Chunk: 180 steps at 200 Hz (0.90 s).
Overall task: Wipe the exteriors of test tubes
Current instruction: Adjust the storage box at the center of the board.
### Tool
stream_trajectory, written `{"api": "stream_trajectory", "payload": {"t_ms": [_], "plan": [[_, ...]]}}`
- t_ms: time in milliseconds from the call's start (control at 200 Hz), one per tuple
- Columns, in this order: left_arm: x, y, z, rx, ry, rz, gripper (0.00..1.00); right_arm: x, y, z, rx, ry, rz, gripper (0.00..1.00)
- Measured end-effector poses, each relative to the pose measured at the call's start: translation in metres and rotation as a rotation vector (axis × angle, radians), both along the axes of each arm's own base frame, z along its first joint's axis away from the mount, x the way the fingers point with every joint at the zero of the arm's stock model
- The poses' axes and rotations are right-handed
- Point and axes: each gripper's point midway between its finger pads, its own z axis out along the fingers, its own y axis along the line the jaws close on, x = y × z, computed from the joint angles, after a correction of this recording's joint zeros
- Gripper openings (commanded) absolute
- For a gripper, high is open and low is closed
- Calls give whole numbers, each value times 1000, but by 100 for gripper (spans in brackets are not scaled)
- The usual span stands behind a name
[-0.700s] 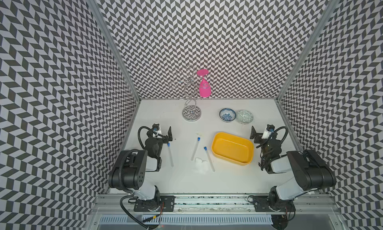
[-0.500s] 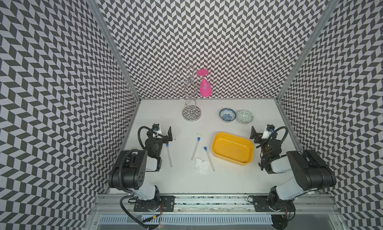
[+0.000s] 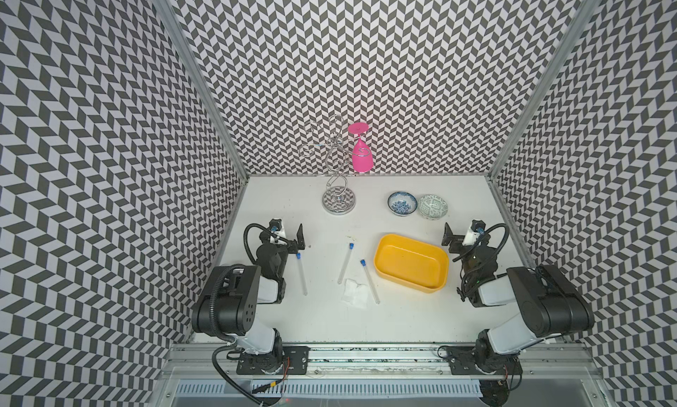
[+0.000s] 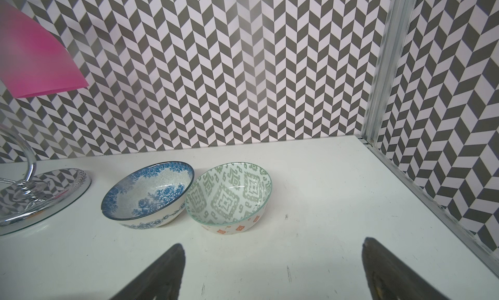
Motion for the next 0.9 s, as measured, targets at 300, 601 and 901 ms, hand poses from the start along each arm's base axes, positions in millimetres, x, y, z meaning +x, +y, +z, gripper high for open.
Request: {"api": "stream_trajectory", "payload": {"t_ms": [300, 601, 901], "plan": [[41, 34, 22, -70, 104, 217, 100, 48, -11, 28, 80, 112, -95, 100], [102, 25, 94, -209, 287, 216, 85, 61, 29, 37, 185, 367, -154, 100], [42, -7, 35, -293, 637, 165, 90, 36, 112, 64, 141, 509, 4, 100]]}}
